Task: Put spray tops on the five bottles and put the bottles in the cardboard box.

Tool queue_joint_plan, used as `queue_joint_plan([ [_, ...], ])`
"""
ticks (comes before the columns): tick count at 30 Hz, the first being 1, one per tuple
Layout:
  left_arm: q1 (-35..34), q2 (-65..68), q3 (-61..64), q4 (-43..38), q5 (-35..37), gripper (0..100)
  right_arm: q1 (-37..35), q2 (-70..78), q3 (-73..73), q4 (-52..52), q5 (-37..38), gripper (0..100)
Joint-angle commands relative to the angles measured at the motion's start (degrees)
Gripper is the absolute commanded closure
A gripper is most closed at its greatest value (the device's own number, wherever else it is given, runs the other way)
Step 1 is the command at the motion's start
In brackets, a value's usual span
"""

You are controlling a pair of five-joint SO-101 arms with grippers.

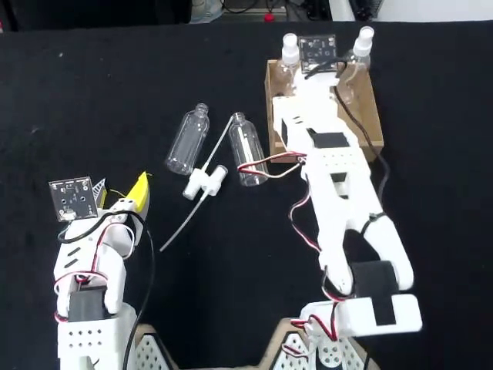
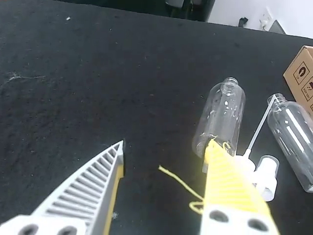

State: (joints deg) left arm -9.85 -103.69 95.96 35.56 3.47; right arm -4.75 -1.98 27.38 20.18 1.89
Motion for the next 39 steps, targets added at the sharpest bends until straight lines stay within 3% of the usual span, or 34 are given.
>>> queue_joint_plan([
  [1, 0.6, -0.9, 1.4, 0.2, 0.5, 74, -1.0, 0.1, -0.8, -2.4, -0.4, 81.9],
  [11, 0.6, -0.9, 1.4, 0.2, 0.4, 74, -1.1, 3.9, -2.7, -2.0, 3.0, 81.9],
  [17, 0.6, -0.9, 1.4, 0.2, 0.4, 74, -1.1, 8.0, -8.6, 4.0, 2.8, 81.9],
  [35, 0.5, -0.9, 1.4, 0.2, 0.3, 74, -1.1, 8.8, -9.3, 4.3, 2.7, 81.3],
  [39, 0.5, -0.9, 1.4, 0.2, 0.3, 74, -1.7, 8.8, -9.3, 4.4, 2.7, 74.8],
])
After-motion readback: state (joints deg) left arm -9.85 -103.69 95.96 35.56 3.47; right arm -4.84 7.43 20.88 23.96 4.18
